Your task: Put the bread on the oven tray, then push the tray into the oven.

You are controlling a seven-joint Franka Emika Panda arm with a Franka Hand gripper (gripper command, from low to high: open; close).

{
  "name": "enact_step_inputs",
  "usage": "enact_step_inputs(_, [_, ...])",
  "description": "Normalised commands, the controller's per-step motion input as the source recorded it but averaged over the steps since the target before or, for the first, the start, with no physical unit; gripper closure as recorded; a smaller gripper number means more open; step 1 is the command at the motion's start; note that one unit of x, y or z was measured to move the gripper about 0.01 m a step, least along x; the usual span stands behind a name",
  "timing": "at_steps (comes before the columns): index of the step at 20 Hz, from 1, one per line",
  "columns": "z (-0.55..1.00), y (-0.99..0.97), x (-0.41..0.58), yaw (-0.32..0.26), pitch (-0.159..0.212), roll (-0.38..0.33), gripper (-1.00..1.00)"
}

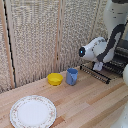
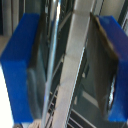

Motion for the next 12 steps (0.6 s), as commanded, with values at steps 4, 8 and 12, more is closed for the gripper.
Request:
enact_step_inputs(4, [0.48,-1.00,0.000,0.000,0.000,0.052,1.00])
enact_step_inputs(8, [0.42,-1.00,0.000,0.000,0.000,0.034,1.00])
enact_step_inputs(12, [0.35,-1.00,0.000,0.000,0.000,0.034,1.00])
